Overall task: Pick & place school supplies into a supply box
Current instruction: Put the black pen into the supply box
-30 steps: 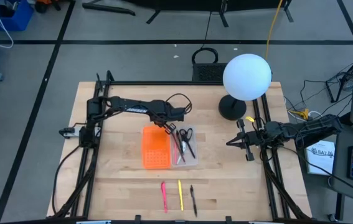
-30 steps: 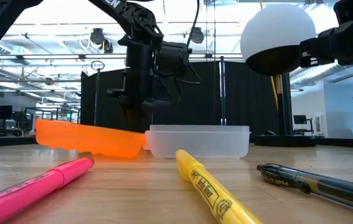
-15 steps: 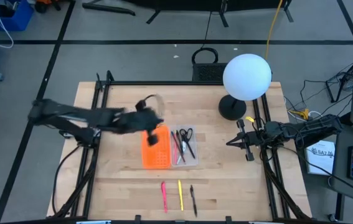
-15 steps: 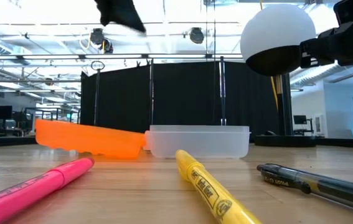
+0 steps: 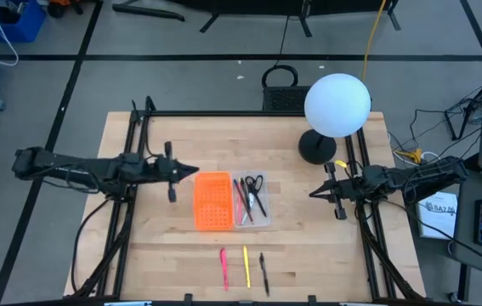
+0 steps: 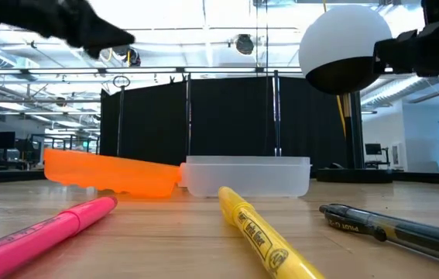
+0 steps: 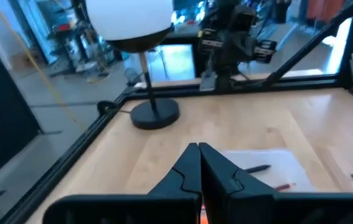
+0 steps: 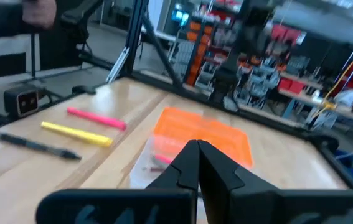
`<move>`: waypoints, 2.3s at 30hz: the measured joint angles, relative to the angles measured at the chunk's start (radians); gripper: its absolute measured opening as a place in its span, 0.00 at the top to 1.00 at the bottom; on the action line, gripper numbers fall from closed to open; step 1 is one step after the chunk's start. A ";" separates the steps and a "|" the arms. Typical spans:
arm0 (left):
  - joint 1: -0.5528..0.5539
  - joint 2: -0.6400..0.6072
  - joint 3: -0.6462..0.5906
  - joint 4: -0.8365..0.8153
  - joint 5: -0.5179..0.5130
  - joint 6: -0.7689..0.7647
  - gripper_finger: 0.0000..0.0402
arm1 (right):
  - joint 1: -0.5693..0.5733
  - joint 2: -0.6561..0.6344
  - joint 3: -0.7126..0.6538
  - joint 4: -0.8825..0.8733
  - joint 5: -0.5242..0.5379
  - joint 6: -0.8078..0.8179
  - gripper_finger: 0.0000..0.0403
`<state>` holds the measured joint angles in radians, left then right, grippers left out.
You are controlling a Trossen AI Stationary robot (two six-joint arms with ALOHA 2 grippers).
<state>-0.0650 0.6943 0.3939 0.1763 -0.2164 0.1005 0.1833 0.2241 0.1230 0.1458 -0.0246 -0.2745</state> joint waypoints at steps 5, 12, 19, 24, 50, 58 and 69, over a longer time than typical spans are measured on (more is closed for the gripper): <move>-0.002 -0.136 -0.119 0.035 -0.014 0.002 1.00 | 0.000 0.000 0.000 0.067 -0.001 -0.011 1.00; 0.019 -0.251 -0.224 0.018 -0.019 0.047 1.00 | 0.000 0.000 0.000 0.070 0.000 0.013 1.00; 0.143 -0.310 -0.302 -0.030 0.148 0.002 1.00 | 0.000 0.020 0.000 0.102 0.001 0.113 1.00; 0.219 -0.310 -0.354 0.001 0.259 -0.034 1.00 | 0.000 0.114 0.000 0.237 0.004 0.117 1.00; 0.275 -0.310 -0.384 0.013 0.080 0.038 0.95 | 0.308 1.074 0.973 -0.514 0.571 0.363 1.00; 0.275 -0.310 -0.383 0.041 0.058 0.029 0.89 | 0.452 1.465 1.541 -0.902 0.559 0.643 1.00; 0.275 -0.310 -0.383 0.037 0.058 -0.002 0.89 | 0.485 1.729 1.802 -1.120 0.263 1.397 0.99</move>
<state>0.2100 0.3847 0.0109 0.2134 -0.1581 0.0987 0.6686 1.9535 1.9249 -0.9737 0.2383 1.1223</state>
